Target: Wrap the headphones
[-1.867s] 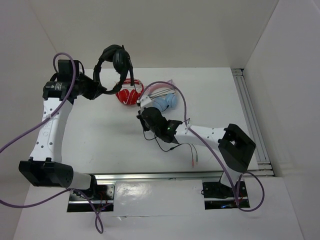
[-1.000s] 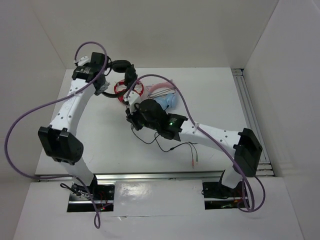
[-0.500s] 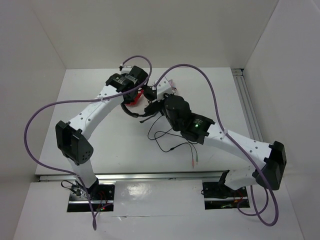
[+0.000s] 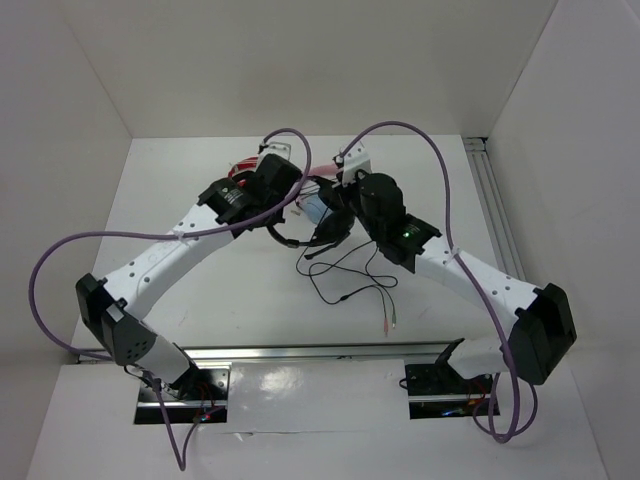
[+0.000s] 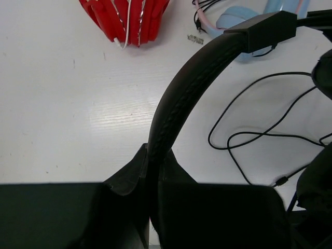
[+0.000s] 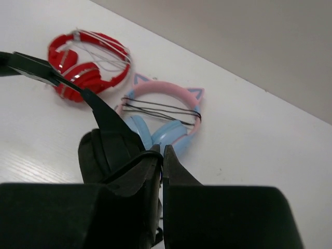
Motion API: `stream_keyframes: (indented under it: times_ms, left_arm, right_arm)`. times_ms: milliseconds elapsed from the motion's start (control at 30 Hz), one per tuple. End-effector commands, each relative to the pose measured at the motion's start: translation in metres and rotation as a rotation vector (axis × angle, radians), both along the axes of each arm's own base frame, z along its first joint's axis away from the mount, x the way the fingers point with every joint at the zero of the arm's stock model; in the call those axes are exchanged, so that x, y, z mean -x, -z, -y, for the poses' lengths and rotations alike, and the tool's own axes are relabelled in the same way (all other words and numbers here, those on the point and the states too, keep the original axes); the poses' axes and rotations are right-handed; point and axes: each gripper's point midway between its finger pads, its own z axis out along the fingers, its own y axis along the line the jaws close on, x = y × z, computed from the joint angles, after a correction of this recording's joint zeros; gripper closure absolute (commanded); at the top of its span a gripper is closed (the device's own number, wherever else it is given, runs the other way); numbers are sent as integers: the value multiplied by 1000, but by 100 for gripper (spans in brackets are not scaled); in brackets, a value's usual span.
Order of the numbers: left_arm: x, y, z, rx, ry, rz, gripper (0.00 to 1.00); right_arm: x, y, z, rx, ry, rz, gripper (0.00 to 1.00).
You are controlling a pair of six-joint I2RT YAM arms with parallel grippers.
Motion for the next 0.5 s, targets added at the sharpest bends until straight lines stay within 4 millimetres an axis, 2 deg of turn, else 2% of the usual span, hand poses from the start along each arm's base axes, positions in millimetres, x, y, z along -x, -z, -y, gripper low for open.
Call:
stream_keyframes:
  times_ms: [0,67,100,133,200,300,333,367,400,433,467]
  left_arm:
    - [45,9,-7,-118,211,-133,100]
    - [54,18,2,-119,262,-159,100]
    - [54,19,3,-113,267,-164,100]
    - [54,19,6,-101,273,-161,100]
    - [54,25,9,-108,292,-184,100]
    - [51,17,13,-98,292,-171,100]
    - [50,10,13,-91,292,-161,100]
    - [51,7,13,-90,292,-159,100]
    - [51,7,15,-88,299,-172,100]
    - [52,3,14,-80,292,-170,100]
    - [51,2,15,-85,292,-176,100]
  right_arm:
    - [-23,-61,7,-176,-14,191,92]
    - [-26,-63,7,-170,-52,201,92]
    - [-24,-66,-1,-173,-115,199,91]
    - [-26,-66,1,-160,-139,203,91]
    - [-25,-60,-10,-145,-216,186,90]
    - [-22,-49,-24,-116,-333,142,89]
    - [-25,-39,-22,-110,-353,122,89]
    - [-24,-38,-23,-124,-382,119,89]
    - [-25,-25,-23,-134,-401,92,89]
    - [-23,-29,-26,-176,-444,97,88]
    - [-30,-26,-17,-193,-446,87,88]
